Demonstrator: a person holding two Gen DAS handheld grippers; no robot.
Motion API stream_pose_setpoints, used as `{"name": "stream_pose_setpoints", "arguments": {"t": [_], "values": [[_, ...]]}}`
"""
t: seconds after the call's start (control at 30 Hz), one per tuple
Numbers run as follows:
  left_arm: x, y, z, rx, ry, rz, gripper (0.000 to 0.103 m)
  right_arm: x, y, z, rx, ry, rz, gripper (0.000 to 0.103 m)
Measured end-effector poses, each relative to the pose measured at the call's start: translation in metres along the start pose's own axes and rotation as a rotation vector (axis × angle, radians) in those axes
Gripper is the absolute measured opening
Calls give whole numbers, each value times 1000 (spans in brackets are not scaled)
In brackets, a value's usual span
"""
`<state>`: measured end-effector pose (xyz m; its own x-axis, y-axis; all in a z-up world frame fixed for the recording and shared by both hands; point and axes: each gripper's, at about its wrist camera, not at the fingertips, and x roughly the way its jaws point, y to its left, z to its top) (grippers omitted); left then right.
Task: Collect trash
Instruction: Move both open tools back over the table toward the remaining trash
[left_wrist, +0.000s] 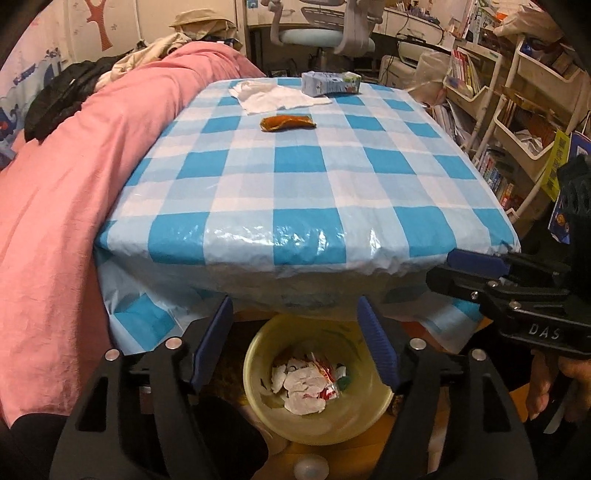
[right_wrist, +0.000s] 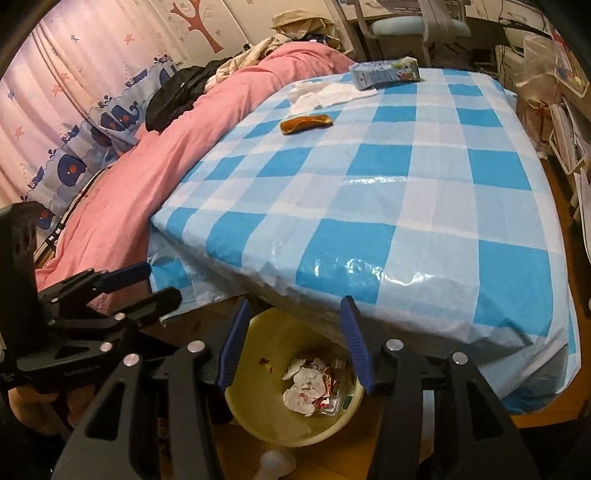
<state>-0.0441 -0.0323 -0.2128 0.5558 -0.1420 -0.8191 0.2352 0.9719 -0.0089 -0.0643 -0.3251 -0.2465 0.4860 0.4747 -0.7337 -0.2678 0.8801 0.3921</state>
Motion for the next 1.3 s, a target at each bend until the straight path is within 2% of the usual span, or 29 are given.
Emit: {"name": "stream_pose_setpoints", "arguments": {"t": [0.53,1.07,1.3], "values": [[2,-1,5,-2,-33,17,77,1,-2,1,-5,-15,-6,54],[11,3,8,-25,-38,14,79,-1,2,5,-28,-53,-10,56],[1,6,46,-10,-110,4,82,-3,3,24,-41,-87,-11,56]]}}
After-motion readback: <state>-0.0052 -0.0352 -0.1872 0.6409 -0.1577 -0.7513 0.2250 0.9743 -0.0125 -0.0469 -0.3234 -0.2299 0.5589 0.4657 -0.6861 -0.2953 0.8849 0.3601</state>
